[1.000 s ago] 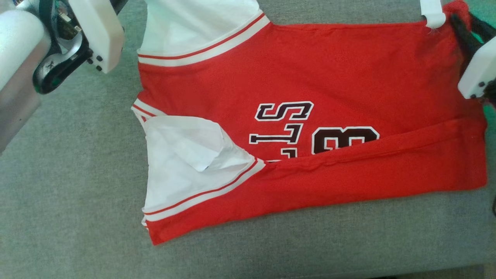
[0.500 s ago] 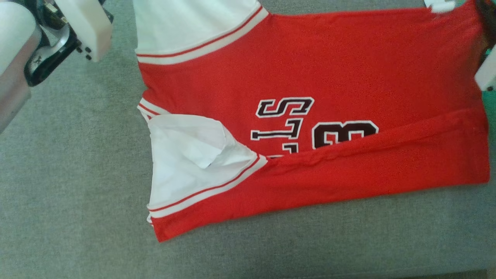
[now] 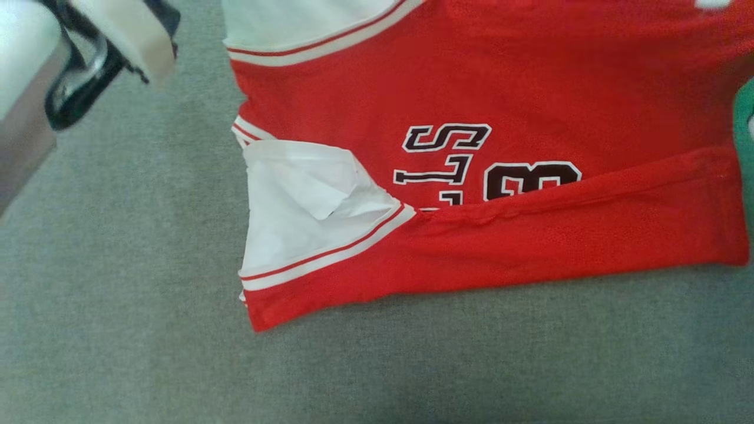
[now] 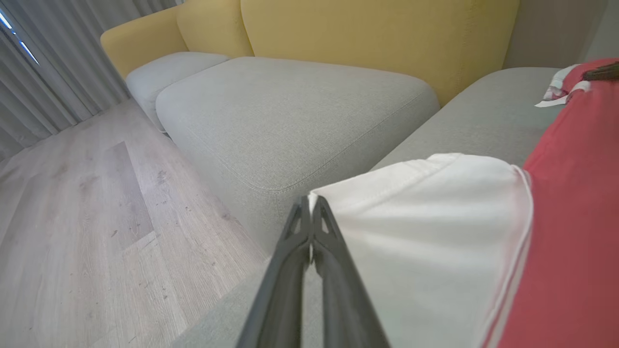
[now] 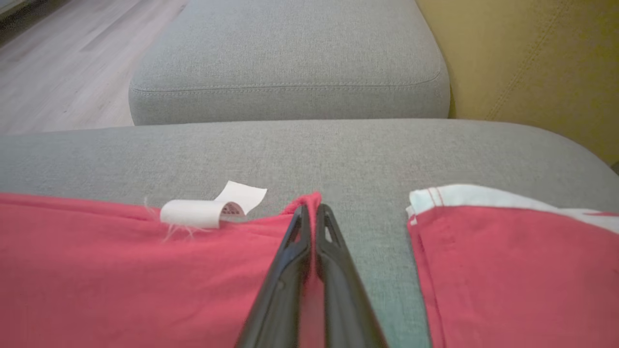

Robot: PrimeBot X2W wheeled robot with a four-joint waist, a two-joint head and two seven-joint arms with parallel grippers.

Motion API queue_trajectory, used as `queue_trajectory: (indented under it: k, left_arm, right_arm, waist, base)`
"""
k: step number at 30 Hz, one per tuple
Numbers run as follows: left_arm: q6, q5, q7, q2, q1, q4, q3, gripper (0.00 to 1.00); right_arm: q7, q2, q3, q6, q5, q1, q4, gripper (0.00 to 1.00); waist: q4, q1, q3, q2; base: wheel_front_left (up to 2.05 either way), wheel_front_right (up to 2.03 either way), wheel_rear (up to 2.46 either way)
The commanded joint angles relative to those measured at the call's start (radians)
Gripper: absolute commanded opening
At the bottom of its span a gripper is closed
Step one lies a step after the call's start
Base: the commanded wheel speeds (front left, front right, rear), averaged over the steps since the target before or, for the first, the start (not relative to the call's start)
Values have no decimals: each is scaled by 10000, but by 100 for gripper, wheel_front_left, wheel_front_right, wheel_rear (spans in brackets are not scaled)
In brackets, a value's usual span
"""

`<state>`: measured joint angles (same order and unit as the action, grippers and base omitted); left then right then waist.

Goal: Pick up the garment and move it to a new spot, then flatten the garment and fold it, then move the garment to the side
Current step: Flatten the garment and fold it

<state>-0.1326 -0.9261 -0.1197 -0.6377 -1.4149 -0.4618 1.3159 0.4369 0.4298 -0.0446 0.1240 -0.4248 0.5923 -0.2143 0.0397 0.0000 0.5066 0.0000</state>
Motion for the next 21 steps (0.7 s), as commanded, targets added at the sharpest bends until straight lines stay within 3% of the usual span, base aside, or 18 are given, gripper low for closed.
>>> queue_trajectory:
  k: [1,5,13,21]
  left_arm:
    - [19,-99,-95,-505,-151,107,-460,0]
    - [163,-162,-343,-851,684,848,-438,0]
    - [1073,-484,-509,-1650,2898,2877,-398,0]
    - [1875,-563,-637,-1882,5098,4483,-371,0]
  right_arm:
    - [-54,219,-18,67,-72,-282,389,0]
    - [-122,205,-314,67,-120,-1182,853,0]
    - [-122,-91,-920,67,-99,-3132,1674,0]
    - [-115,-360,-1288,67,-55,-4440,1916,0]
  waist:
    - [87,0,-102,0]
    - [309,0,-449,0]
    - [589,0,-1268,0]
    - [734,0,-1669,0]
  base:
    - [0,0,0]
    - [0,0,0]
    - [0,0,0]
    - [0,0,0]
